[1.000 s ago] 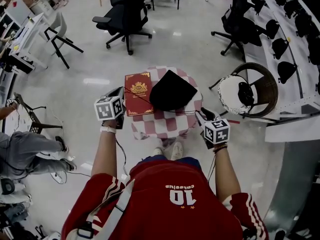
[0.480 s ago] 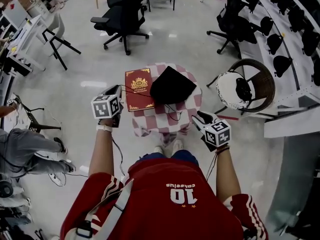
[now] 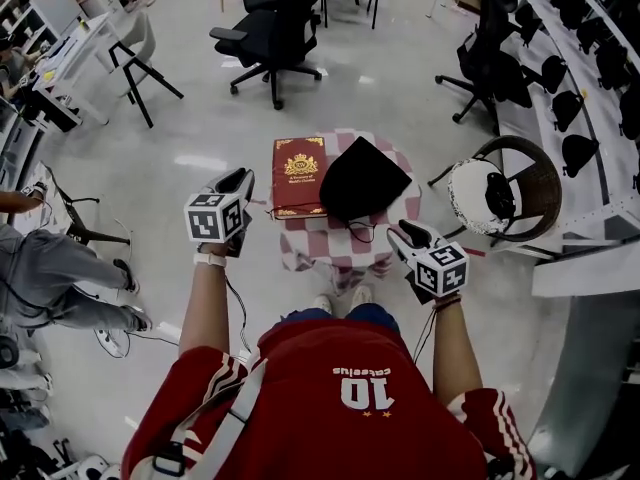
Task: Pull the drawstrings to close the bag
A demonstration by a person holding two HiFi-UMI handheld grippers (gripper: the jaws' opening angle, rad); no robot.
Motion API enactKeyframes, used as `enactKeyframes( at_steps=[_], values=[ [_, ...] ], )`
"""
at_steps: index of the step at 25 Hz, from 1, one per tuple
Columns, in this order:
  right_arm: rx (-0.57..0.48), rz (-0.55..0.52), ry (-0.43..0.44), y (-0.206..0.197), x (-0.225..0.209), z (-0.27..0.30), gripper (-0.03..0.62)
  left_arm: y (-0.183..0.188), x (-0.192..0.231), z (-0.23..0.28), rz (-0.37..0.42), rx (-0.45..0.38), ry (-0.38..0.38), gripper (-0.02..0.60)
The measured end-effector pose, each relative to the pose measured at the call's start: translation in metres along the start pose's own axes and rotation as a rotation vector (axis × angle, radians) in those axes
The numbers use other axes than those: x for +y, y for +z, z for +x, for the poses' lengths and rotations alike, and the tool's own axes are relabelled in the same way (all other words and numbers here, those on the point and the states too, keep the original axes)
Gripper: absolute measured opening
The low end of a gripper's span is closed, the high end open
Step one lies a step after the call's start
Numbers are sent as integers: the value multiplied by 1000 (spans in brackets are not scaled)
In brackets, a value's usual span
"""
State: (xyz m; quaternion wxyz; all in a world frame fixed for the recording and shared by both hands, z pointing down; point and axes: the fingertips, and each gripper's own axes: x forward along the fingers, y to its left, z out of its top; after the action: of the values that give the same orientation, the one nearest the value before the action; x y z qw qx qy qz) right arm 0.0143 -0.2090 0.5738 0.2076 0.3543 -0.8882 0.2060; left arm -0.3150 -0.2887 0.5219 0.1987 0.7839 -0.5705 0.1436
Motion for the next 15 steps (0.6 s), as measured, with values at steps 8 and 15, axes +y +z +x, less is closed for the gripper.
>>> enactKeyframes(
  at_steps=[8,15],
  values=[
    [-121,-4,-7,51,14,2,133,24,-14,-26,-41,-97,-44,55],
    [-312,17,-81,107,20,-30,133,68,-51,-45,-11,-215,-131,55]
  ],
)
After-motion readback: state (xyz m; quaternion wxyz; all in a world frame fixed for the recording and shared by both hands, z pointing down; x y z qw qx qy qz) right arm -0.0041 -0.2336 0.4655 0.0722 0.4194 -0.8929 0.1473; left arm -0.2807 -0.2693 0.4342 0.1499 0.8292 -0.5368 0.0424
